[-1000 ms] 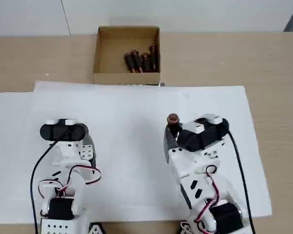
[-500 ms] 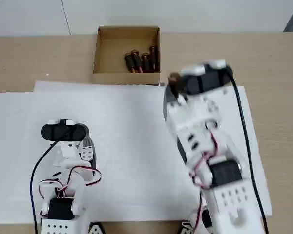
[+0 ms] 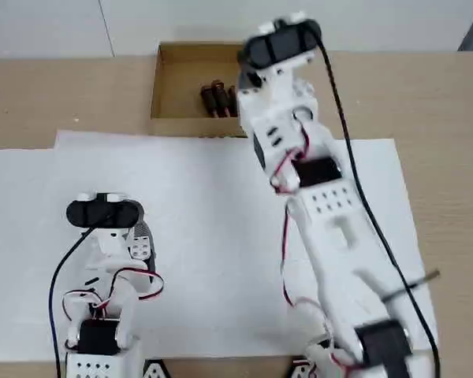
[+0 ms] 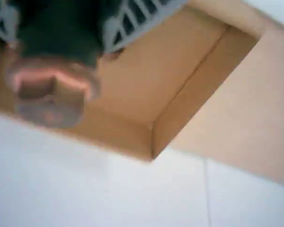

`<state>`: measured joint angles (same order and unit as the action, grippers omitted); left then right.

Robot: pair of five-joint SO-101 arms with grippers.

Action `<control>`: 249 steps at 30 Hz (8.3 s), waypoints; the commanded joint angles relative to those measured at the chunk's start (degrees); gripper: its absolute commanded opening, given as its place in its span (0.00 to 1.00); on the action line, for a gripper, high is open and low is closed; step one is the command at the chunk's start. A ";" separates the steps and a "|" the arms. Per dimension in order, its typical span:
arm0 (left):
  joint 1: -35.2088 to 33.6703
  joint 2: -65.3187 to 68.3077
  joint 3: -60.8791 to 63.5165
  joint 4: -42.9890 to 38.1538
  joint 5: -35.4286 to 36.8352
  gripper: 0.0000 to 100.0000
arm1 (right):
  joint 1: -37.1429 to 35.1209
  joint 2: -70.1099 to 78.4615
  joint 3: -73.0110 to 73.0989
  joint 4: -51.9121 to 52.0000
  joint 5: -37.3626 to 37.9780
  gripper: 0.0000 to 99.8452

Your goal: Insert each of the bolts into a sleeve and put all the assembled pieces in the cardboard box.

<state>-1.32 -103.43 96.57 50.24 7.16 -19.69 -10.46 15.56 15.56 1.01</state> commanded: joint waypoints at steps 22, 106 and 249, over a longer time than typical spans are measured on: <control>0.09 -0.62 -0.31 0.53 1.05 0.01 | 0.04 47.34 -36.13 -19.47 13.10 0.00; 0.09 -0.62 -0.31 0.53 1.05 0.01 | 10.51 -33.80 -27.25 79.96 5.98 0.00; 0.09 -0.62 -0.31 0.53 1.05 0.01 | 17.63 -93.49 80.53 38.55 6.07 0.00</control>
<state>-1.32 -103.43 96.57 50.51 8.13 -2.11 -103.12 95.56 55.30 7.52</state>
